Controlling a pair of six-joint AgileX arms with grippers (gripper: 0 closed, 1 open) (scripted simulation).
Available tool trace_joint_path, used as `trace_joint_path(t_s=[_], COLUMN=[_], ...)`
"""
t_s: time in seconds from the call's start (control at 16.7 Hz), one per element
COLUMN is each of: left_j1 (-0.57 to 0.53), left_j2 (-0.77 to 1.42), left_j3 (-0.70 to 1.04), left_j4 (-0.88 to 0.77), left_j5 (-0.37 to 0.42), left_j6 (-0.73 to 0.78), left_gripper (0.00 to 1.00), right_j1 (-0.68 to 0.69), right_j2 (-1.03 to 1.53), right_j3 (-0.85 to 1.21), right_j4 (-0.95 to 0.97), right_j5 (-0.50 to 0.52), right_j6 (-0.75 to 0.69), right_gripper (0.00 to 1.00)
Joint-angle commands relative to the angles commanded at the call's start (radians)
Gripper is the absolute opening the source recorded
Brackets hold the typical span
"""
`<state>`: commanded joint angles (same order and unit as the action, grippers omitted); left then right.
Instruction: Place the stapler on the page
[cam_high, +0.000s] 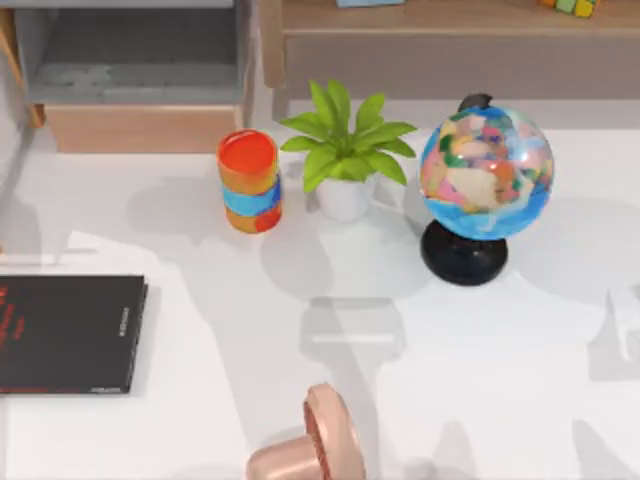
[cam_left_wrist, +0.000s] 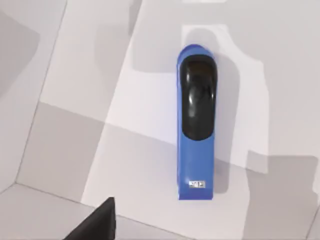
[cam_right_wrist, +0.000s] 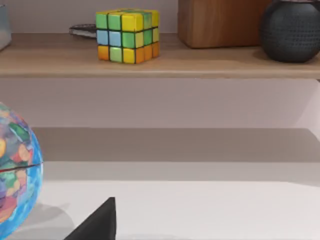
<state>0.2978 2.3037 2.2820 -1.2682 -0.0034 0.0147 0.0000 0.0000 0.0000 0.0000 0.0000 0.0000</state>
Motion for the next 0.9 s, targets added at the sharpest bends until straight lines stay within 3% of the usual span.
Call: trace_joint_path(t_s=[0.36,0.9], left_j1=[0.021,0.021], left_j2=[0.317,0.342], left_j3=[0.313,0.34], left_j4=[-0.163,-0.183], left_j5=[0.01,0.011], left_j6=[0.0,0.004], left_gripper=[1.0,1.0], right_j1=[0.0,0.0], right_j2=[0.0,0.0], right_j3=[0.0,0.0], right_j4=[0.0,0.0], right_j5=[0.0,0.0], right_j6=[0.0,0.0], right_gripper=[1.0,1.0])
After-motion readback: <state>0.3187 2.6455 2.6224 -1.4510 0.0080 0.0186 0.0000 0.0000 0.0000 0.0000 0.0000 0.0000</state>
